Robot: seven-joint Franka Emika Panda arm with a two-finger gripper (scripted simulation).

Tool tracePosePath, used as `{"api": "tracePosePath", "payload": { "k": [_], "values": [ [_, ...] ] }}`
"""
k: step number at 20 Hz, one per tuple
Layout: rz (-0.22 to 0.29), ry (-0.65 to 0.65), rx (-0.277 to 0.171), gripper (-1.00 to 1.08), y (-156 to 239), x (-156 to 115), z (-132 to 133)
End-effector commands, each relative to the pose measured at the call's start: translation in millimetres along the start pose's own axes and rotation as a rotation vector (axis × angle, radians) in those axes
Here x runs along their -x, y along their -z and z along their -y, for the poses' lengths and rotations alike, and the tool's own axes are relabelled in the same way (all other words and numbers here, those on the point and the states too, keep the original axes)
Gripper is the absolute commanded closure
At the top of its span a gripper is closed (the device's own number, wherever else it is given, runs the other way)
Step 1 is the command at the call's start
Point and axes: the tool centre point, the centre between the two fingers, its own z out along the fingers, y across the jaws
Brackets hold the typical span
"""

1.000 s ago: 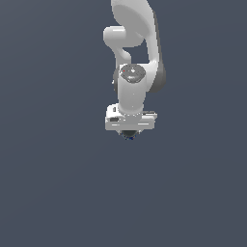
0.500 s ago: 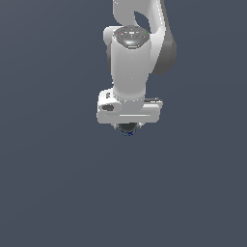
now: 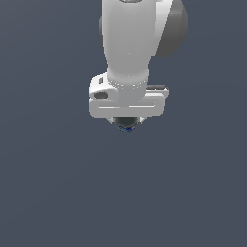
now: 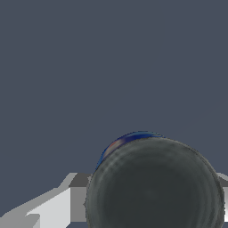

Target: Pick up the object and move it to a goal position.

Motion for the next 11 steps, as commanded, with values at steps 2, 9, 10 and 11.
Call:
{"api": "tracePosePath", "payload": {
  "k": [2, 9, 10, 11],
  "values": [
    [0.0, 0.0, 0.0, 1.08, 12, -6, -1],
    [0.0, 0.0, 0.0, 1.08, 21, -11, -2],
    [0.0, 0.0, 0.0, 1.08, 21, -11, -2],
    [0.0, 0.0, 0.0, 1.08, 21, -11, -2]
  ]
}}
